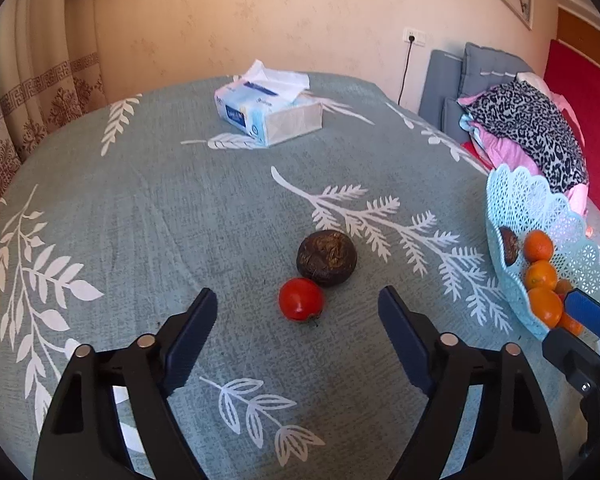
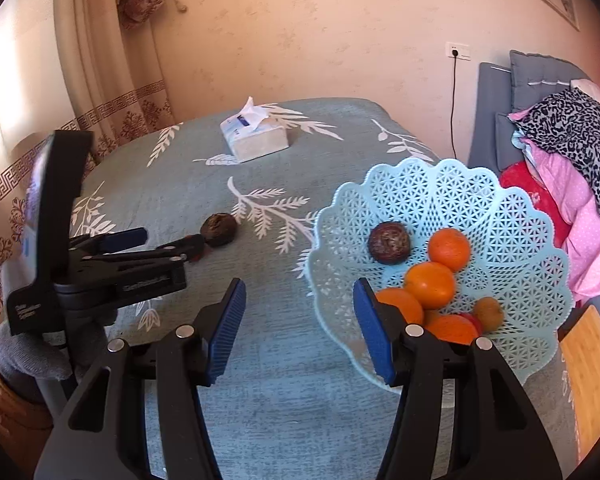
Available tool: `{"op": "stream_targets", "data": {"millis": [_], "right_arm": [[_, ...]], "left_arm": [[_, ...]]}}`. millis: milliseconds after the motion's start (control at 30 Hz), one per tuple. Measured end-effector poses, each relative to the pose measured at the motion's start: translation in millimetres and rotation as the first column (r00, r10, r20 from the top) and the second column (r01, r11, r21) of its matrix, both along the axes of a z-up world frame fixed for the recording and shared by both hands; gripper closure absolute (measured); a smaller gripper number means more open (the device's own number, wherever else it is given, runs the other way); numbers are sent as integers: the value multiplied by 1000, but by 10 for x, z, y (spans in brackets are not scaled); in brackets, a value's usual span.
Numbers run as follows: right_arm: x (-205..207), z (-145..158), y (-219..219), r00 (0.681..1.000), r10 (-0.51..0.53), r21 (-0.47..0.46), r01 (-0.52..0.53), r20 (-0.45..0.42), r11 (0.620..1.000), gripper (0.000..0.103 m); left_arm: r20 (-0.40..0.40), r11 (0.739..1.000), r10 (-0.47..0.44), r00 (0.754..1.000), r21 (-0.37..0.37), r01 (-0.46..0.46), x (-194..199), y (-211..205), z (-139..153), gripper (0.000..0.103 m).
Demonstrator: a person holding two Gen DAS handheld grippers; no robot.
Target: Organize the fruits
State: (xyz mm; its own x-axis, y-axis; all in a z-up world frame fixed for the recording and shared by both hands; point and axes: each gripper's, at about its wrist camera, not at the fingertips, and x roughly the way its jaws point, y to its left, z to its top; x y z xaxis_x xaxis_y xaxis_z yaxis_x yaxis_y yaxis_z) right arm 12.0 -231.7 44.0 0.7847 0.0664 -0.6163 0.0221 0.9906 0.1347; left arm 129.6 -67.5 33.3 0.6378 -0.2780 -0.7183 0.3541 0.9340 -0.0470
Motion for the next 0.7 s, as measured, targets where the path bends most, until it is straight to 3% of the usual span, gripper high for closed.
{"op": "stream_targets", "data": {"millis": [200, 267, 433, 700], "right_arm": [[21, -22, 55, 1000, 18, -1, -18, -7, 1000, 45], [29, -25, 69, 1000, 20, -2, -20, -9, 1000, 45], [51, -23, 122, 999, 30, -8, -30, -10, 1000, 45], [158, 19, 286, 998, 62, -38, -63, -8, 997, 45]], "left_arm": [[-89, 1000, -8, 996, 5, 9, 190, -28, -189, 44], [-86, 1000, -9, 996, 0, 9, 209, -23, -184, 47], [-94, 999, -37, 995, -13, 36, 234, -58, -173, 76], [-60, 999, -32, 998, -35, 30, 118, 43, -72, 77]]}}
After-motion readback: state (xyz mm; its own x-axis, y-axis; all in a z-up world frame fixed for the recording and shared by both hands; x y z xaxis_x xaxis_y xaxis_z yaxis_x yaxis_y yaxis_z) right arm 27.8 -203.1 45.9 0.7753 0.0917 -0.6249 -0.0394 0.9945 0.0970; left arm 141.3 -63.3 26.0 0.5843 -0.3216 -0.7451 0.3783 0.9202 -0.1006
